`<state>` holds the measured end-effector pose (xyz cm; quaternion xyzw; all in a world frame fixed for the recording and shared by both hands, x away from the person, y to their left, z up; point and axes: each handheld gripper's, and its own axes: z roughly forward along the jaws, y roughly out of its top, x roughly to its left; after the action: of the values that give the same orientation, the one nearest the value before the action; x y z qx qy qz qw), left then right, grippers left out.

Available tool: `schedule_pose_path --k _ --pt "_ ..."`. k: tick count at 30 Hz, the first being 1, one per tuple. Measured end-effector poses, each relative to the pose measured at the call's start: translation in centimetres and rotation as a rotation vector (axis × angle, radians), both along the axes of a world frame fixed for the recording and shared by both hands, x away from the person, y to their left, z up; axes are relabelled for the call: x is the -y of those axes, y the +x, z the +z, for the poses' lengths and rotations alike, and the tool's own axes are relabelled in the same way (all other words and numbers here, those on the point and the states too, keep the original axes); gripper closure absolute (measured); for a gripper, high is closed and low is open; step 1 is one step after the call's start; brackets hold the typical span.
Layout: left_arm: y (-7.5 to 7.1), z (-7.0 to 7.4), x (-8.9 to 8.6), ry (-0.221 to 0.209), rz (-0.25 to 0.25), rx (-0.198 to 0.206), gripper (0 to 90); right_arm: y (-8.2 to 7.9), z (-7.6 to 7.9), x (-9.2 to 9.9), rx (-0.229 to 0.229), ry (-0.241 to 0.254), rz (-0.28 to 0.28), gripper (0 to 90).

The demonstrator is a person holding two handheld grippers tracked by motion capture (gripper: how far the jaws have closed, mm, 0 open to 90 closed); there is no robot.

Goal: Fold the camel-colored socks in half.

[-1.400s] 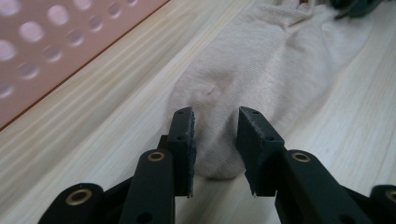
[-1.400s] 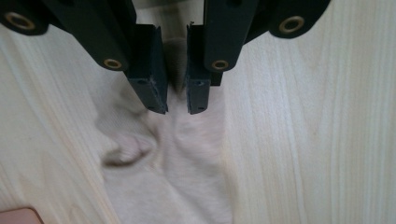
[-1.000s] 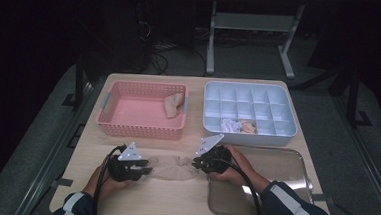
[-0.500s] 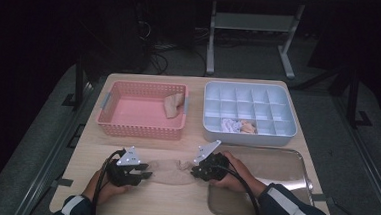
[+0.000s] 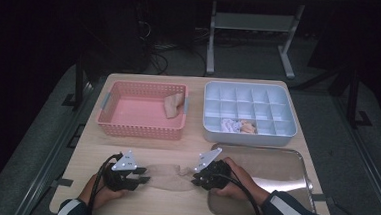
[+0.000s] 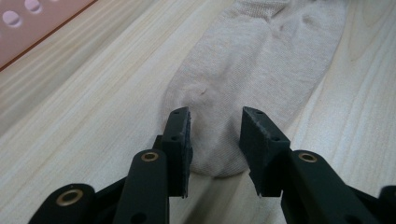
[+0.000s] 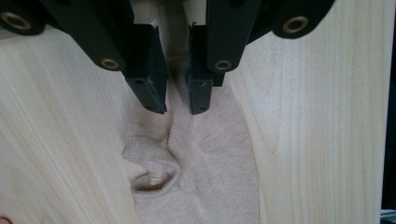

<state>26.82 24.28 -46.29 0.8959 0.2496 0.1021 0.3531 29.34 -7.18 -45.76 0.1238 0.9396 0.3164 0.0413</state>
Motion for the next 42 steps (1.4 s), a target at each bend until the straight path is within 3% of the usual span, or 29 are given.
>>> schedule_pose_path --k 4,6,8,16,19,20,26,34,38,42 --pt "0.3 -0.1 0.2 -0.009 -0.002 -0.002 62.1 -0.1 0.0 0.4 -0.004 0.002 -0.010 76.2" --pt "0.4 0.0 0.2 -0.002 -0.010 0.000 62.1 0.0 0.0 0.5 0.015 -0.002 0.005 75.9" --pt "0.5 0.0 0.1 -0.002 -0.018 -0.002 62.1 -0.1 0.0 0.6 -0.002 0.004 -0.015 76.0" --pt "0.9 0.1 0.5 0.007 -0.030 -0.016 60.0 -0.2 0.0 1.1 0.007 0.008 -0.041 73.1" --pt "1.1 0.4 0.6 -0.002 -0.034 -0.022 52.7 -0.3 0.6 1.7 0.023 0.049 -0.055 72.8" --pt "1.1 0.5 0.6 -0.005 -0.029 -0.023 50.3 -0.6 0.8 1.7 0.009 0.062 -0.081 72.6" --pt "1.2 1.8 0.2 -0.039 0.015 0.016 37.3 -1.0 1.4 2.4 0.039 0.097 -0.103 70.8" --pt "1.7 3.6 -0.2 -0.116 0.061 0.065 31.4 -1.4 1.4 2.5 0.046 0.124 -0.120 64.2" --pt "2.1 5.0 -0.3 -0.138 0.102 0.105 26.8 -1.3 1.5 2.3 0.060 0.130 -0.103 59.6" --pt "2.9 7.0 -0.2 -0.149 0.121 0.161 22.4 -1.4 1.4 2.1 0.044 0.135 -0.100 56.2"
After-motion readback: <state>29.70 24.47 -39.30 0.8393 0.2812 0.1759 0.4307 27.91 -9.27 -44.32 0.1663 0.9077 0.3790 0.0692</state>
